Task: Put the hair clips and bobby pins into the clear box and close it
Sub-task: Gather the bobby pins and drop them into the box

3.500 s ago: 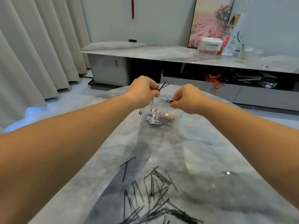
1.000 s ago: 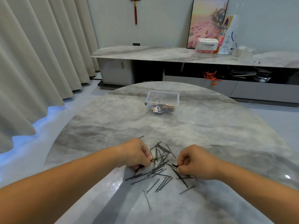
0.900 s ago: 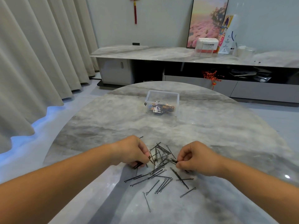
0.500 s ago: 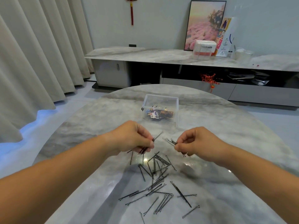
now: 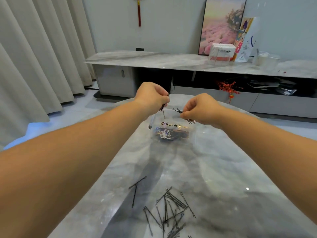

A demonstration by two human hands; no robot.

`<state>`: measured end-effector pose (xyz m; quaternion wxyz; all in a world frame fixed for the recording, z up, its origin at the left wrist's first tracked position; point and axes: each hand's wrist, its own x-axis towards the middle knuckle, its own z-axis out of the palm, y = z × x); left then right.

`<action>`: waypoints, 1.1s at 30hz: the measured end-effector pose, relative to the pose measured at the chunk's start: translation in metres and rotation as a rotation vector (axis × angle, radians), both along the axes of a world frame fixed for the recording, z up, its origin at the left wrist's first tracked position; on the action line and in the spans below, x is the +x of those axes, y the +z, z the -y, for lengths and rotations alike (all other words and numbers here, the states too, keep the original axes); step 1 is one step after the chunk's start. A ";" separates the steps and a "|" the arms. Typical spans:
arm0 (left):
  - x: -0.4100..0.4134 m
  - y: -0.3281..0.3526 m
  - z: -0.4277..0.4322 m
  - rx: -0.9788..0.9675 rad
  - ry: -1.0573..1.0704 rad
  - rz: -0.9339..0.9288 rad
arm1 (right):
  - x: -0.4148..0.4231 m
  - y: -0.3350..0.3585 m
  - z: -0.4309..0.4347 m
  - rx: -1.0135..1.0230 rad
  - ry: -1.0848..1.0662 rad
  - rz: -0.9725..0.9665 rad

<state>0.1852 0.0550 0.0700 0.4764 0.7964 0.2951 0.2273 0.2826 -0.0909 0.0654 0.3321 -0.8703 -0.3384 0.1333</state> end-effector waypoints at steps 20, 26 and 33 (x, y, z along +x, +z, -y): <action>-0.100 -0.036 0.037 0.288 -0.137 -0.515 | -0.077 -0.031 0.076 -0.149 0.324 0.124; -0.160 -0.074 0.063 0.437 -0.386 -0.878 | -0.133 -0.074 0.101 -0.433 0.614 0.196; -0.188 -0.067 0.102 0.317 -0.584 -0.846 | -0.163 -0.077 0.120 -0.384 0.645 0.286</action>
